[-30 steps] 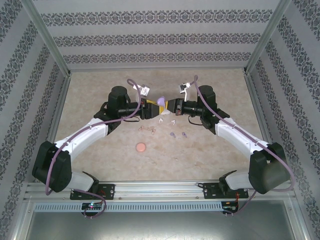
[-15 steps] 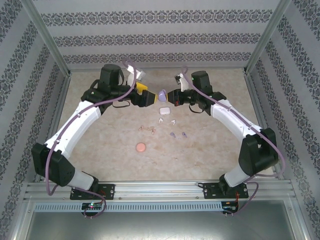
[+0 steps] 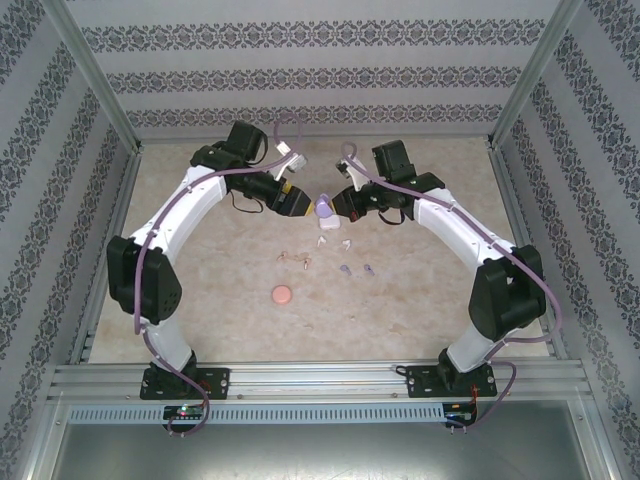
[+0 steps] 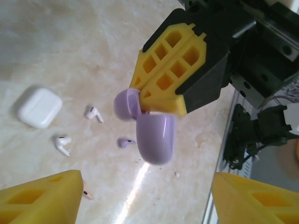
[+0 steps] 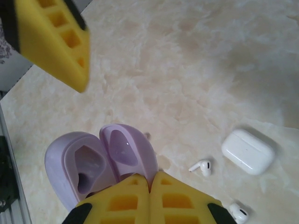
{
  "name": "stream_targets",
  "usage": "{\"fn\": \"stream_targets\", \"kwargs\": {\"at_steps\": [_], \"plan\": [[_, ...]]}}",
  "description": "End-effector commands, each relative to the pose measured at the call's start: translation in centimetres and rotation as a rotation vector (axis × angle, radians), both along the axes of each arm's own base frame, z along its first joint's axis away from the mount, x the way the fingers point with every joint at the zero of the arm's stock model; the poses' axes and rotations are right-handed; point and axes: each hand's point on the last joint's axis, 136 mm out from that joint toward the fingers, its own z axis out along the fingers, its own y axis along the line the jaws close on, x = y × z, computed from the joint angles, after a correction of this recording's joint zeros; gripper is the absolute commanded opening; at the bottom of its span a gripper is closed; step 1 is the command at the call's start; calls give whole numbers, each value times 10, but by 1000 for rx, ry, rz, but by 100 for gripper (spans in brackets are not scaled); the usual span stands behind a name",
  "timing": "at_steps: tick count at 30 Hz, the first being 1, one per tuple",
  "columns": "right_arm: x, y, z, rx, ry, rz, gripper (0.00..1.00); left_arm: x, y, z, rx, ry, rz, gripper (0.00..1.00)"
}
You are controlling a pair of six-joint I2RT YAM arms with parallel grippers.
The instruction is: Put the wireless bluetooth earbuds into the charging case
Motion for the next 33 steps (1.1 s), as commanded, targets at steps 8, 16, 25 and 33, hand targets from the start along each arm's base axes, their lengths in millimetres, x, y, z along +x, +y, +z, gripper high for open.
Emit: {"fn": "stream_targets", "kwargs": {"at_steps": [8,16,25,33], "plan": [[-8,22,20,10,-56,78,0,-9,-8,5,-84,74,-95,64],[-7,24,24,17,-61,78,0,-14,-13,8,-135,102,-135,54],[-7,26,28,25,-65,80,0,-15,-16,4,-161,142,-158,48],[-6,28,28,25,-67,80,0,-15,-18,6,-175,138,-162,34]]}}
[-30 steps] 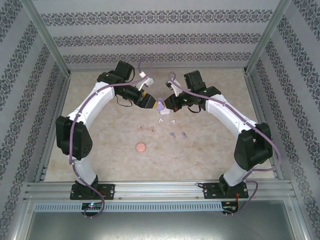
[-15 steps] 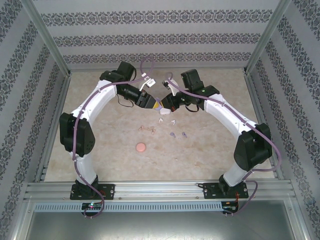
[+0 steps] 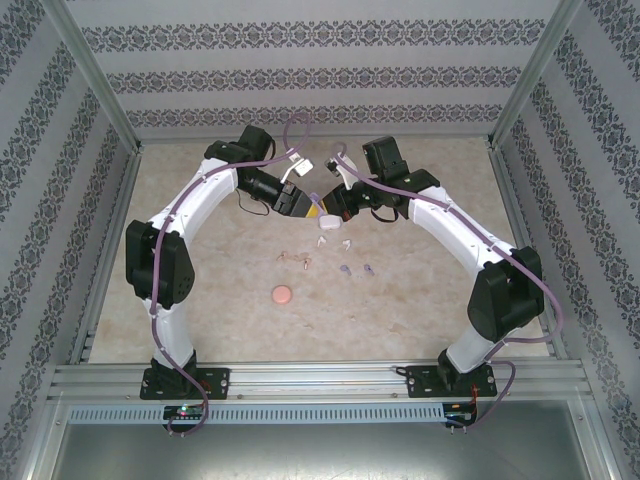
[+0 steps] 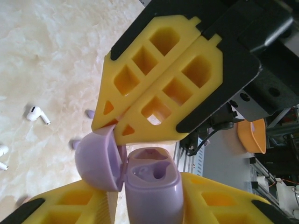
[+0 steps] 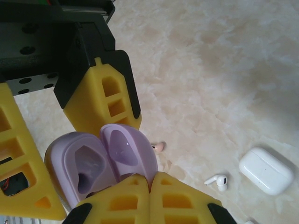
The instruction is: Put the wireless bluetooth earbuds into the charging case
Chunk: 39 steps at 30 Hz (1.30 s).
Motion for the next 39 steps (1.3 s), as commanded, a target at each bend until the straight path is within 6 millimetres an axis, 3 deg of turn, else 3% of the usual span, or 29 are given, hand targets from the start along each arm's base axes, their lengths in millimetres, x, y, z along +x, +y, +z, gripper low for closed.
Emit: {"fn": "stream_targets", "kwargs": {"at_steps": [1,6,8,12,16,20,26,33,39], "plan": [[2,9,9,14,-25,25,0,0,0,9,-39,-7,-15,32],[4,8,9,13,-25,10,0,-1,0,8,-44,-4,-18,9],[7,6,13,20,-27,-9,15,0,0,6,-44,-5,-17,0],[7,-9,26,43,-19,-70,42,5,4,5,-36,-36,18,0],[-1,-35,27,61,22,-172,49,16,17,13,-62,-90,98,0],[-14,-56,4,28,112,-303,54,23,30,32,-90,-191,193,0],[-36,-72,-54,-106,256,-429,54,33,43,57,-108,-359,378,0],[-56,-68,-117,-304,343,-454,52,31,65,81,-124,-550,560,0],[-64,-59,-138,-375,363,-473,49,21,80,96,-181,-822,688,0]]}}
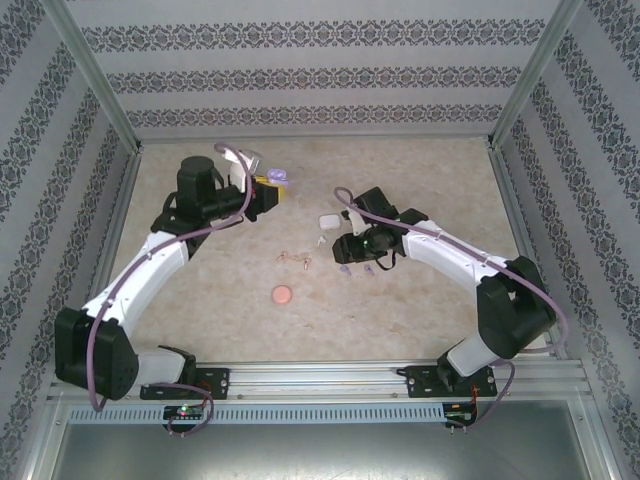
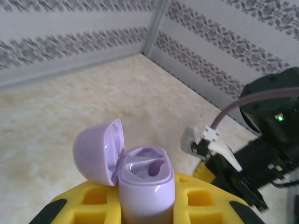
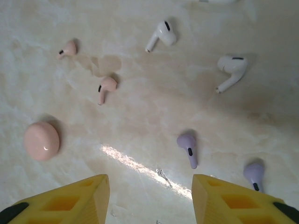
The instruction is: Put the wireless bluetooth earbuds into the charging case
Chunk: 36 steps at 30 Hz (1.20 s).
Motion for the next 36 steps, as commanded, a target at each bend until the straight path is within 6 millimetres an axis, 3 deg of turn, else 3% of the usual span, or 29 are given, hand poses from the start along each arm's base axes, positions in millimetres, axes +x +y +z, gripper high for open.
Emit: {"fn": "stream_targets", "kwargs": {"at_steps": [1,4,12,15,28,36], "plan": [[-1,-5,-10,-69,3,-53,49,2,8,43,-47,-297,122,0],[1,-3,-10,-89,-4,-60,49,-4,14,43,-45,-368,188,0],[0,2,-13,-130,-11,-52,48,-15,7,27,-108,-337,186,0],[-1,5,-10,-121,-19,-50,48,-11,12,22,-103,-325,243,0],[-1,29,-16,-151,-4,26,48,-17,30,29,-185,-371,333,0],[-6,16,-25,-257,5,71,47,-19,39,15,-170,-377,382,0]]}}
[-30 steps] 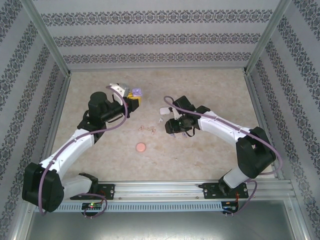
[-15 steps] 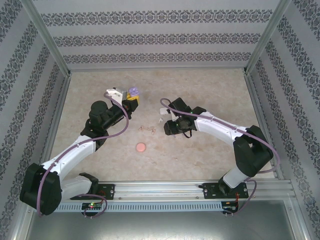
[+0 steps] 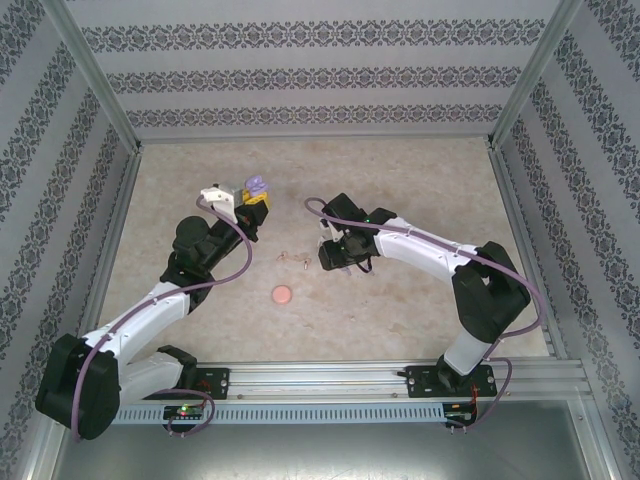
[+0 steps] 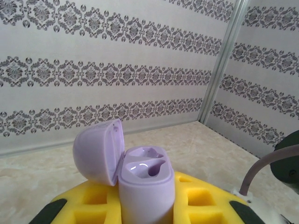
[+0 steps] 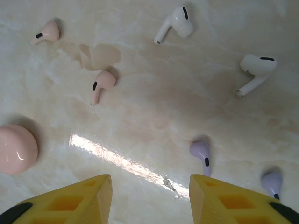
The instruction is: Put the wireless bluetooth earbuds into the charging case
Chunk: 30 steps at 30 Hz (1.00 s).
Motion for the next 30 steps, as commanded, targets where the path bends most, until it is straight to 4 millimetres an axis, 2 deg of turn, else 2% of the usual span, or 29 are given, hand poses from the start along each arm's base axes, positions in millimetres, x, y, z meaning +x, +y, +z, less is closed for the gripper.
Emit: {"fn": "stream_targets", "kwargs": {"at_steps": [1,10,22,30], "plan": [[-4,-10,-10,-87,21,31,47,-7,4,23,-47,-83,17,0],[-8,-22,-34,-158,48,26,45,-11,0,30,-52,-98,-8,0],[-7,-27,-61,-193,100,9,42,-15,-3,32,-49,-107,-26,0],[-1,-26,-71,-188,113,-6,41,-17,-5,34,-42,-116,-41,0]]}}
